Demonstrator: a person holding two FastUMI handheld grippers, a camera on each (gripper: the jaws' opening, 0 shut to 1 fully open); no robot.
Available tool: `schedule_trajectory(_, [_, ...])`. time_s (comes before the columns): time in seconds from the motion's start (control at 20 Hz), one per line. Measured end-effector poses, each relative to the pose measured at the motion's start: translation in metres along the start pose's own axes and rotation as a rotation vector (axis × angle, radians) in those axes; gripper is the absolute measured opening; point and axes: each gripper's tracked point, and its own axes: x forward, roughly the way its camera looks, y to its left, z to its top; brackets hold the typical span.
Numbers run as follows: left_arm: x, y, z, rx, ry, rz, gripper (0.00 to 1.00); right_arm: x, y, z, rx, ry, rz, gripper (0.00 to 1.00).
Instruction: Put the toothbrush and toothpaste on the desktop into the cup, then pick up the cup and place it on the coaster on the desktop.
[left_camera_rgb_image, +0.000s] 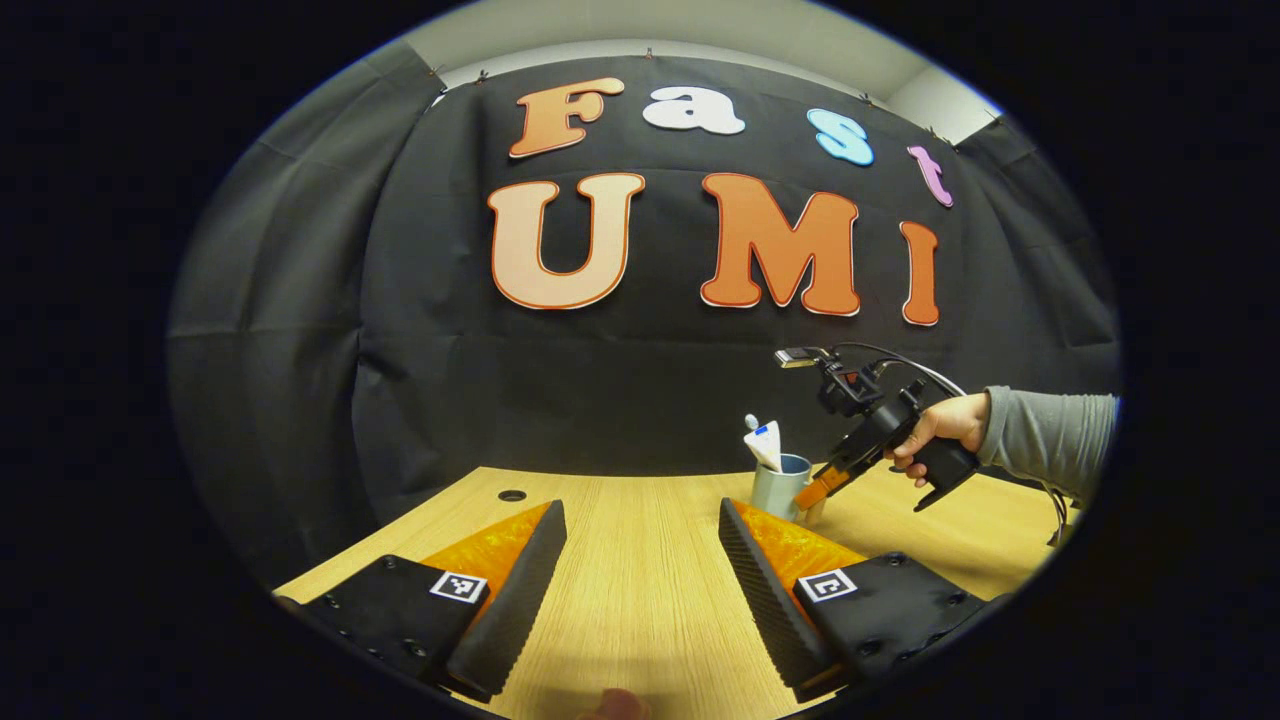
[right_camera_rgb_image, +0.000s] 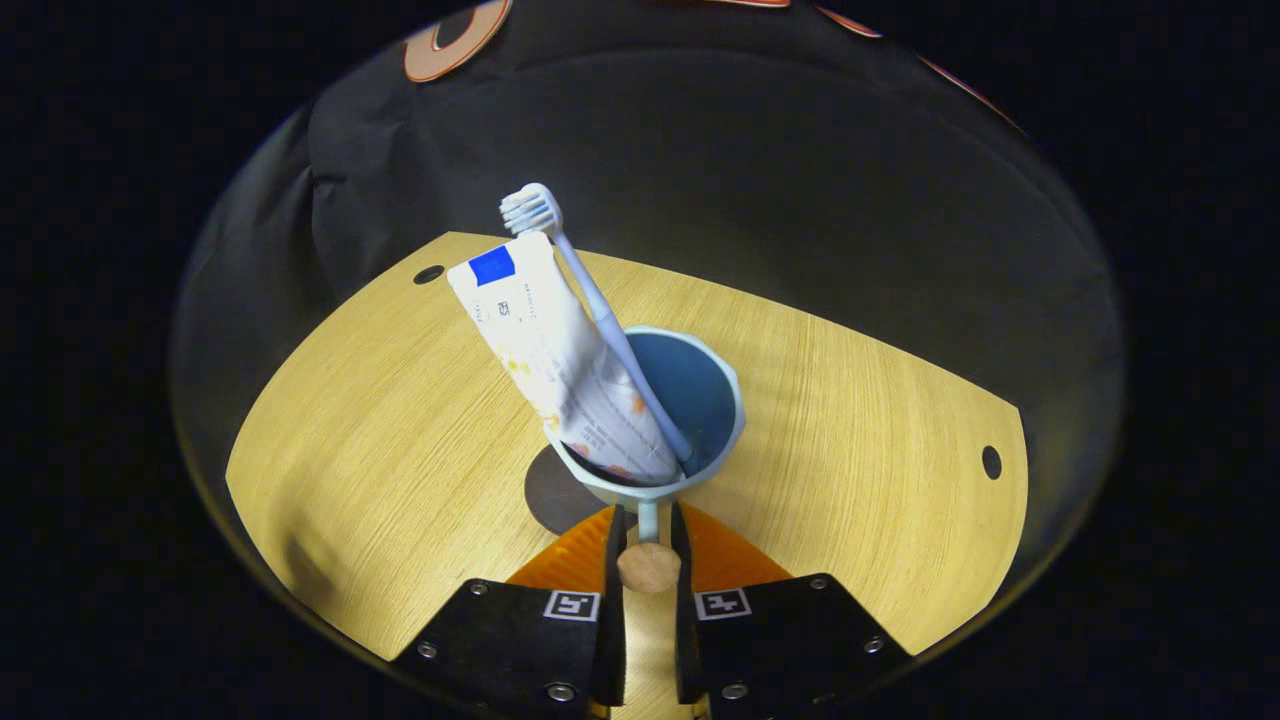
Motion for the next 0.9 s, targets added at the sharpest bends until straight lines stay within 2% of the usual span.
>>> schedule_trajectory(0.55, [-0.003, 0.01, -0.021, -0.05, 0.037, 0.031, 0.97, -0.003, -0.003, -0.001, -0.056, 0.051, 0.042, 0.2])
schedule_trajectory(0.75, [-0.001, 0.01, -0.023, -0.053, 0.044, 0.031, 0.97, -0.005, -0.002, -0.002, -0.034, 0.071, 0.056, 0.2])
schedule_trajectory(0.9, [0.003, 0.007, -0.022, -0.057, 0.043, 0.021, 0.97, -0.008, -0.002, -0.001, -0.011, 0.054, 0.059, 0.24])
